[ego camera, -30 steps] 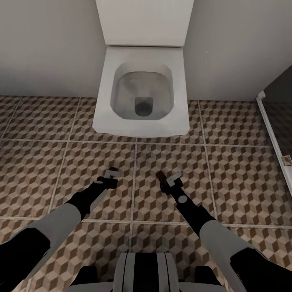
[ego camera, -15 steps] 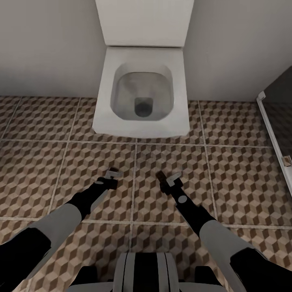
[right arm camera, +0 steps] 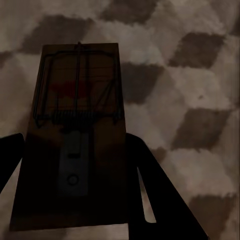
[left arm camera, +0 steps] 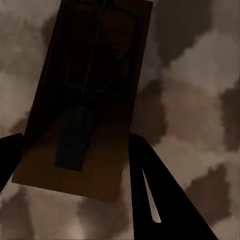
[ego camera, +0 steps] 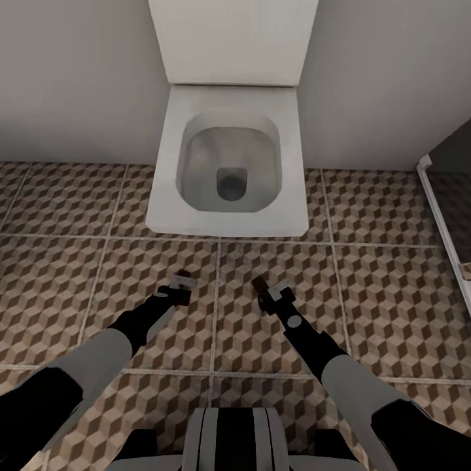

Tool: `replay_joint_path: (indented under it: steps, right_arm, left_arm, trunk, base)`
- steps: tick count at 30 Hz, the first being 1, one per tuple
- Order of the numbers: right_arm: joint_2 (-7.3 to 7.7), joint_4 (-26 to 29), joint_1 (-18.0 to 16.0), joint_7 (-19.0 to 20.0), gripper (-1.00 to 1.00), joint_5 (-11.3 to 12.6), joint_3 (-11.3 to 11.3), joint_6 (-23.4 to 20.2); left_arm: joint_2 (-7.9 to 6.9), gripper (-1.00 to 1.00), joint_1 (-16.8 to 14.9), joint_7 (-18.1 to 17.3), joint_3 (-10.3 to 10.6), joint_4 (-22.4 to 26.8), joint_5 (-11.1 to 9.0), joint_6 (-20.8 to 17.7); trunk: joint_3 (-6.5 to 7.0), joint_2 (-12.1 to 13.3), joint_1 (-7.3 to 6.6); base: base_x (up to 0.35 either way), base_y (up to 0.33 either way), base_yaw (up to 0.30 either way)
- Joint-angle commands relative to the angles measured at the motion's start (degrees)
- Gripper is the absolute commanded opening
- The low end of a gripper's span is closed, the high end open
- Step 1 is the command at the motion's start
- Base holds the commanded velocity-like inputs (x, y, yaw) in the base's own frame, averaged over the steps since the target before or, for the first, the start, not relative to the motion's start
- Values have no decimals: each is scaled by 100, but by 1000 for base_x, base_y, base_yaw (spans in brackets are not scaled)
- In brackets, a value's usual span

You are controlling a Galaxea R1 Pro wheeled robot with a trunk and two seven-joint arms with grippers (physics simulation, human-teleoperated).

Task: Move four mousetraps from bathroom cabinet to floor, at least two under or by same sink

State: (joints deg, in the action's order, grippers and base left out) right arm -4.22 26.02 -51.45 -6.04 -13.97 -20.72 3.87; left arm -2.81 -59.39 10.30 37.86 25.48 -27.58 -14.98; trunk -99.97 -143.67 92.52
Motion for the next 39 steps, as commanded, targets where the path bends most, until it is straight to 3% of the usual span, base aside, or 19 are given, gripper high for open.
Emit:
replay_joint_path:
  steps: [1, 39]
  right_arm:
    - [0, -10, -5, -64, -100, -35, -29, 8]
    - [16, -161, -14, -161, -100, -44, -29, -290]
  left_arm:
    - [-9, -100, -2, 59, 50, 21, -36, -30]
    - [-9, -100, -2, 59, 55, 19, -36, -30]
  trunk:
    - [-3, -1, 0]
    - [-3, -1, 0]
  base:
    - [47, 0, 0]
    - [3, 0, 0]
